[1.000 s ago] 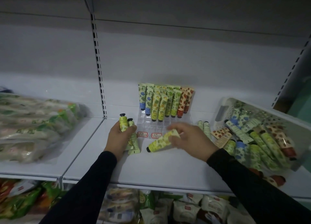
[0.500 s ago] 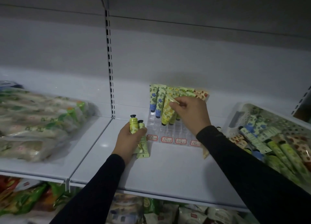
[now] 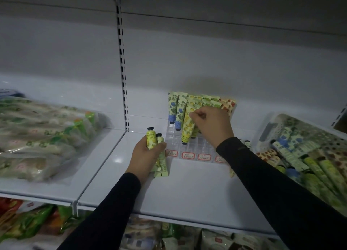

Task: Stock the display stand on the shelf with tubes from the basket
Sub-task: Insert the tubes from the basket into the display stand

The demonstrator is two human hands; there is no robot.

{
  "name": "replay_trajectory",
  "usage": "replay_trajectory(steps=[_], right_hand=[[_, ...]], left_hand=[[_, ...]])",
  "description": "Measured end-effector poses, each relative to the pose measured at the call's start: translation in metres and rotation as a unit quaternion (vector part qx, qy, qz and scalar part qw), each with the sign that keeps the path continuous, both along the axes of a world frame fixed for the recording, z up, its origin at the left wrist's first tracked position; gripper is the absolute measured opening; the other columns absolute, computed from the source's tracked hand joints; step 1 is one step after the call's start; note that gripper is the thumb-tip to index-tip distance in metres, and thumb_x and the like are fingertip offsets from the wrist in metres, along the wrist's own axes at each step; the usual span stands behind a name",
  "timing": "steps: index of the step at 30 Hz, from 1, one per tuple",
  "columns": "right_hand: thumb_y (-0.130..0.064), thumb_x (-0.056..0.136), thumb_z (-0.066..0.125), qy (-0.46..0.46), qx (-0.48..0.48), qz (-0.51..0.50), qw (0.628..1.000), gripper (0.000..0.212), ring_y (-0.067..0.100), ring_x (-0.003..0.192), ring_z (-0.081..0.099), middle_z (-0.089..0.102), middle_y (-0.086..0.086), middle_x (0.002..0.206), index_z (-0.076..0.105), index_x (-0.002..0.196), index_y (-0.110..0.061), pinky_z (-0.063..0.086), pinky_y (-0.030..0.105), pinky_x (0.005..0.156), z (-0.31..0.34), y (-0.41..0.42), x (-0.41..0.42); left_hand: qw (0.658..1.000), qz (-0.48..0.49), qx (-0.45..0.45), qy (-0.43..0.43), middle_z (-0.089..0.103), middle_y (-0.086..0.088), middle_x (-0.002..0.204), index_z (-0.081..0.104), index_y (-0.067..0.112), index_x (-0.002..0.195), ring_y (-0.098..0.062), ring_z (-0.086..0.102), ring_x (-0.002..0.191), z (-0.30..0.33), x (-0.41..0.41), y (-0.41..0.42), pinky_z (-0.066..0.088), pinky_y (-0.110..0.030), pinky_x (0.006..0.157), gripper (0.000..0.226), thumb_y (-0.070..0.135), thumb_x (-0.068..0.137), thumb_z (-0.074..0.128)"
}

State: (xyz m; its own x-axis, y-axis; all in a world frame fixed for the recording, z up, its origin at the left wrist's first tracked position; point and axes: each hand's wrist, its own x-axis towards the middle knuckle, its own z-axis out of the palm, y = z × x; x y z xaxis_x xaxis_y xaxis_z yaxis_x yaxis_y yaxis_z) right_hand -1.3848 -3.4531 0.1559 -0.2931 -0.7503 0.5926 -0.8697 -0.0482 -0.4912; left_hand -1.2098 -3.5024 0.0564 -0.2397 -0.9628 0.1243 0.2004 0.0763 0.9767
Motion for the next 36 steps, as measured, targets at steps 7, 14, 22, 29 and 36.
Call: replay_trajectory(steps=[7, 14, 22, 29, 36], right_hand=[[-0.032, 0.092, 0.062, 0.027, -0.003, -0.006, 1.000, 0.030, 0.017, 0.068, 0.064, 0.069, 0.004, 0.071, 0.073, 0.080, -0.007, 0.048, 0.024, 0.067, 0.000, -0.005, 0.002], [-0.034, 0.094, 0.059, 0.059, 0.009, -0.027, 0.998, 0.035, 0.018, 0.071, 0.064, 0.070, 0.006, 0.074, 0.073, 0.080, -0.006, 0.046, 0.023, 0.065, 0.001, -0.010, 0.004], [-0.033, 0.094, 0.058, 0.034, 0.024, -0.013, 0.999, 0.044, 0.015, 0.049, 0.044, 0.053, 0.006, 0.053, 0.063, 0.064, -0.001, 0.047, 0.028, 0.061, 0.000, -0.008, 0.003], [-0.040, 0.097, 0.051, 0.036, 0.020, -0.012, 0.999, 0.056, 0.018, 0.043, 0.035, 0.037, 0.004, 0.044, 0.045, 0.050, -0.009, 0.043, 0.031, 0.056, 0.001, -0.002, 0.003], [-0.041, 0.097, 0.051, -0.005, -0.005, 0.021, 1.000, 0.048, 0.015, 0.051, 0.050, 0.057, 0.000, 0.054, 0.062, 0.063, -0.009, 0.042, 0.027, 0.054, -0.011, 0.028, 0.003]], left_hand=[[1.000, 0.001, -0.003, -0.005, 0.071, 0.004, 0.070, 0.065, 0.013, 0.088, -0.020, 0.070, 0.072, 0.003, 0.000, 0.003, 0.055, -0.038, 0.071, 0.008, 0.005, 0.089, 0.066], [1.000, -0.007, -0.005, 0.004, 0.071, 0.004, 0.068, 0.063, 0.009, 0.090, -0.015, 0.070, 0.066, 0.006, 0.000, 0.007, 0.053, -0.027, 0.060, 0.006, 0.004, 0.090, 0.064], [1.000, -0.012, -0.003, 0.008, 0.069, 0.004, 0.065, 0.062, 0.009, 0.089, -0.014, 0.069, 0.064, 0.008, -0.001, 0.008, 0.053, -0.026, 0.058, 0.006, 0.003, 0.090, 0.064], [1.000, -0.007, 0.004, 0.009, 0.070, 0.003, 0.067, 0.063, 0.009, 0.091, -0.016, 0.069, 0.065, 0.006, 0.000, 0.006, 0.054, -0.031, 0.062, 0.006, 0.004, 0.089, 0.065], [0.999, -0.014, 0.018, 0.029, 0.071, 0.002, 0.071, 0.066, 0.011, 0.094, -0.018, 0.069, 0.070, 0.010, 0.004, 0.010, 0.053, -0.033, 0.065, 0.008, 0.005, 0.088, 0.067]])
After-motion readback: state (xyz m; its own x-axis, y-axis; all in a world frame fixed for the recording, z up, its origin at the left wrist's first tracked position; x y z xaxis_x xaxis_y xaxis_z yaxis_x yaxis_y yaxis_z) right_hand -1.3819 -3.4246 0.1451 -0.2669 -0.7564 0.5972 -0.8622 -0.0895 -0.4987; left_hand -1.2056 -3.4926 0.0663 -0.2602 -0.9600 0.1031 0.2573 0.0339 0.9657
